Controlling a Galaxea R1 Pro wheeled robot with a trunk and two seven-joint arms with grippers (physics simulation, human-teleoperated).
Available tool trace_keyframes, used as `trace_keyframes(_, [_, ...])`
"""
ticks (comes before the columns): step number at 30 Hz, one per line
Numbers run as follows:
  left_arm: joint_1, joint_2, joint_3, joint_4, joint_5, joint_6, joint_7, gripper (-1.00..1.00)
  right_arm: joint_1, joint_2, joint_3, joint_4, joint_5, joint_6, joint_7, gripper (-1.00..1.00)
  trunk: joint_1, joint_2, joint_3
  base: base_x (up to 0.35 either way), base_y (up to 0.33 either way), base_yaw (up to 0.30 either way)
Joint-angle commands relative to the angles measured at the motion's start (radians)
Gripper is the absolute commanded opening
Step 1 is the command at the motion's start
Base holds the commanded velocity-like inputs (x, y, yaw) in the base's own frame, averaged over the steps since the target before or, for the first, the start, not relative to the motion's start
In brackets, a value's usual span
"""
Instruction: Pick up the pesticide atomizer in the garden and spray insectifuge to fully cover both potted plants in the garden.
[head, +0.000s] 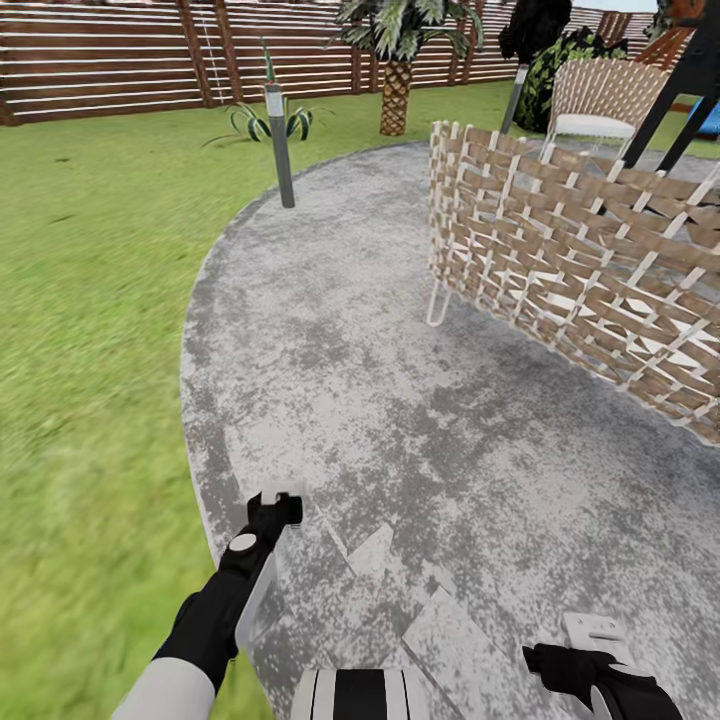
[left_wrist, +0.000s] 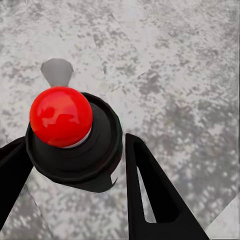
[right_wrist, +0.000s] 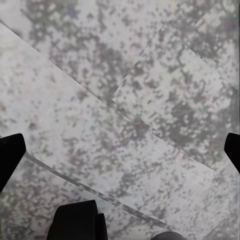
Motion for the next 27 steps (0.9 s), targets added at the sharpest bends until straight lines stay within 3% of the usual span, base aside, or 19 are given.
trace_keyframes(1, [0.0,0.001,-0.003,-0.013,0.001,0.026,0.006,-1.0,0.0,0.0,0.0,-0.001,0.0,0.005,0.0,1.0,-0.001,0.0,0.005,0.0,0.0,0.0])
trace_keyframes(4, [0.0,0.003,-0.002,-0.057,0.002,0.106,0.004,-1.0,0.0,-0.001,-0.001,-0.001,0.0,0.005,0.0,1.0,-0.002,0.001,0.021,0.0,0.0,0.0])
trace_keyframes(7, [0.0,0.002,-0.004,-0.07,0.002,0.133,0.004,-1.0,0.0,-0.001,-0.002,-0.001,0.0,0.005,0.0,1.0,-0.003,0.001,0.037,0.0,0.0,0.0])
trace_keyframes(18, [0.001,0.002,-0.008,-0.076,0.003,0.141,0.004,-1.0,0.0,-0.002,-0.002,-0.001,0.0,0.006,0.0,1.0,-0.003,0.001,0.054,0.0,0.01,0.0])
trace_keyframes(27, [0.001,0.001,-0.007,-0.077,0.003,0.144,0.005,-1.0,0.0,-0.002,-0.003,-0.001,0.0,0.006,0.0,1.0,-0.003,0.001,0.063,0.0,0.261,0.0])
